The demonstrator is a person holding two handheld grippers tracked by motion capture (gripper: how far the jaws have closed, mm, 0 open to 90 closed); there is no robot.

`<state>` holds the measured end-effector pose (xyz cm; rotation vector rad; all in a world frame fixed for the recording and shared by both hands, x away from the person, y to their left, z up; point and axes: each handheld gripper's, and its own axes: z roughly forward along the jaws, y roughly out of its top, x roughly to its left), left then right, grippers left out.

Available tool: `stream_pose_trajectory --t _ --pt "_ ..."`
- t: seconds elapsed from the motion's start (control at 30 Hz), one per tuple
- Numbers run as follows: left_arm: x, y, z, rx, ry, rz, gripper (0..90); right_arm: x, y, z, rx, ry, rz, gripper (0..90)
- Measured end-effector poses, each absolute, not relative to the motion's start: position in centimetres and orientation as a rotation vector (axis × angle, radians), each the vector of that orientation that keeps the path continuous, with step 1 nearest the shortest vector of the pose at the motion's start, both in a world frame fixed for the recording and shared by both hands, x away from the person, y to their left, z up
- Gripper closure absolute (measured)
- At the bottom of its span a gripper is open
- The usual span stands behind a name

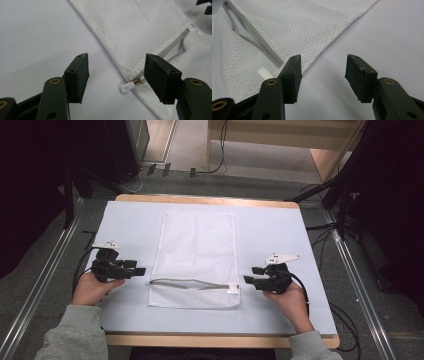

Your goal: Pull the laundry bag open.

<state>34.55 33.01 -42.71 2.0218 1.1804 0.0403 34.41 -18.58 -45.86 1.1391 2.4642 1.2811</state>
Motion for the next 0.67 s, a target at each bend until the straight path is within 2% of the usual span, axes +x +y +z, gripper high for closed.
stream_pose_trajectory --t 0.5,0.67 --pt "35.3 34.1 -43.2 2.014 1.264 0.08 34.6 35.1 -19.6 -46.4 1.194 2.44 1.24 42.3" --pt "36.1 34.0 -43.3 1.971 1.307 0.097 30.7 34.8 -20.0 -46.7 1.213 2.434 1.228 38.3"
